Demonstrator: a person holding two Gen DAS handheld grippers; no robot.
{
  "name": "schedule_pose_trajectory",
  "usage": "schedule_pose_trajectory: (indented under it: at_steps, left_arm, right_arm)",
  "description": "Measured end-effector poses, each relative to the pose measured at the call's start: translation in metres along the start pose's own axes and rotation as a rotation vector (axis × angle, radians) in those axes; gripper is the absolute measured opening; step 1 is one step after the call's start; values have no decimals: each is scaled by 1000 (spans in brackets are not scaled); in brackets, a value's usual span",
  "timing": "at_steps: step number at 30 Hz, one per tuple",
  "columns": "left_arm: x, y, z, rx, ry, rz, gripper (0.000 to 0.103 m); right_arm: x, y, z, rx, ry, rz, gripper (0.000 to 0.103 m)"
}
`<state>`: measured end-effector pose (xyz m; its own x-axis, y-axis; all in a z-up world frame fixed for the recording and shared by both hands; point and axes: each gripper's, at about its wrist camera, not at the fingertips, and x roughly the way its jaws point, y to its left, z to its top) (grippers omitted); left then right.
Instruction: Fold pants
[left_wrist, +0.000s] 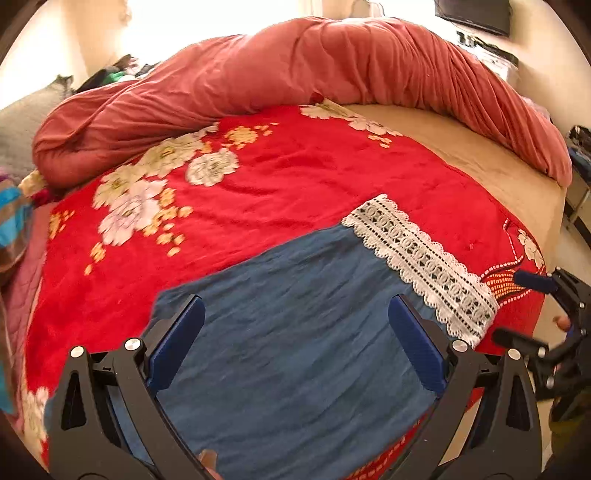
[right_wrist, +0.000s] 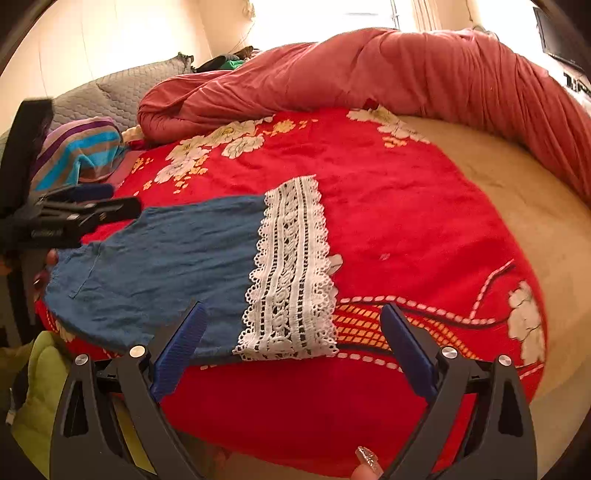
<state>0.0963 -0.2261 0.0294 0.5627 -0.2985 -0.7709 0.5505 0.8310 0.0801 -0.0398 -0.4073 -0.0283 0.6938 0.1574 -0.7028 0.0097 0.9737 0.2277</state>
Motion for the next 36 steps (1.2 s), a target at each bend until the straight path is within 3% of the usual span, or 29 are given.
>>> schedule_pose_trajectory:
  at_steps: [10,13,17,20,21,22,27,29,32,34,36]
  left_arm:
    - [64,-11,32,85,78,-51,93]
    - [84,-14,40,119,94,-24,93]
    - [114,-12,50,129,130,1,93]
    - [129,-17,52,159,151,-46,75]
    - [134,-20,52,172,162,-76,62]
    - [138,-25,51,192,172,-100,59]
    - [148,-30,44,200,160,-158,59]
    - [152,-24,41,144,170,-201,58]
    - [152,-19,40,80,189,-249,39]
    - [148,-30,38,112,185,-262,15]
    - [144,-40,36,148,181,-241,11]
  right_arm:
    - [26,-3,-2,54,46,66,94]
    - [35,-7,-4,78,72,70,92]
    - [37,-9,-1,86,63,92,69]
    - [40,-9,1,96,57,113,67]
    - [42,-10,1,98,55,122,65]
    - [45,-9,2,96,57,135,64]
    - [56,-10,5,107,44,172,62]
    - [59,-9,7,103,44,183,52]
    - [62,-6,8,98,49,203,42]
    - [64,-3,10,88,51,207,38]
    - [65,0,12,79,53,222,31]
